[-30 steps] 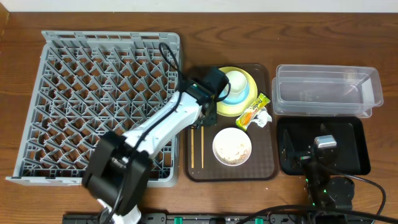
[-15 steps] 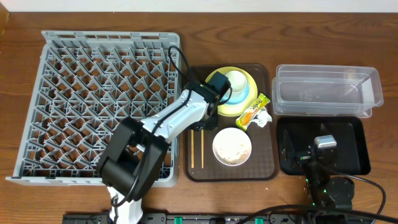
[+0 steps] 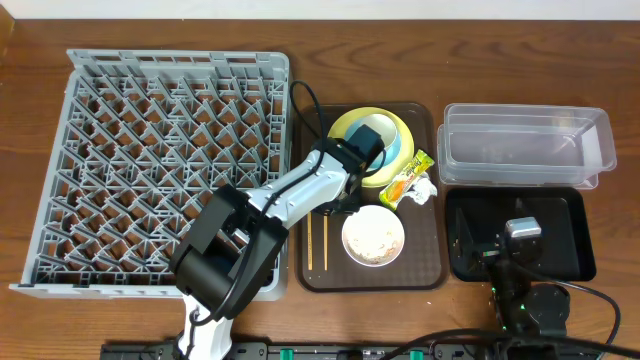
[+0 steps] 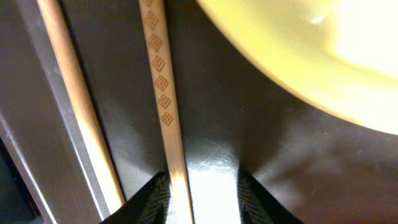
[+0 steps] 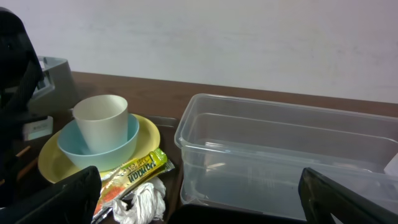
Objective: Sort waste into correct bins and load items into the dishwasher
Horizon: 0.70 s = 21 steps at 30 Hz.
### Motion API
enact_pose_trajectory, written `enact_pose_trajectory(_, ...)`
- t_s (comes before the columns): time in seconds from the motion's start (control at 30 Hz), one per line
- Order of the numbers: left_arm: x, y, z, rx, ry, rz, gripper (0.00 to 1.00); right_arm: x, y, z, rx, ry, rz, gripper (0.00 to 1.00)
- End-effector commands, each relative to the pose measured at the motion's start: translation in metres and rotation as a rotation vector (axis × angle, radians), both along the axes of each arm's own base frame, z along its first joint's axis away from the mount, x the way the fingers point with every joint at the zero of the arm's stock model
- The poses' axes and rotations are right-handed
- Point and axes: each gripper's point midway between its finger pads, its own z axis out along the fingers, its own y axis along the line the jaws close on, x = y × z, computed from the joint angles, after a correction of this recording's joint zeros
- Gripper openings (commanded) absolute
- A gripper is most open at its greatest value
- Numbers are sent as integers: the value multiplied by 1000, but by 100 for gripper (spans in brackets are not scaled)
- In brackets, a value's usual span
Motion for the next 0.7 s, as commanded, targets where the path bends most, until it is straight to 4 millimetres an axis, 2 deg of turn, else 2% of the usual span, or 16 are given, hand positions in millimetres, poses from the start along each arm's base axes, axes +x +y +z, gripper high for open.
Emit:
enact_pose_trajectory(0.0,-7,7,-17,46,39,-3,31,0,-3,-1,10,5,-13,99)
enact_pose_trajectory(0.2,-6,9,-17,54,33,-3,28,0,-3,-1,10,5,-13,99)
enact_pose_trajectory(0.53,-7,14,-17,80,34,-3,8,0,-3,-1,10,5,-13,99)
enact_pose_trajectory(0.67,-7,21,-15,117,28,-3,8,0,-3,-1,10,5,-13,99)
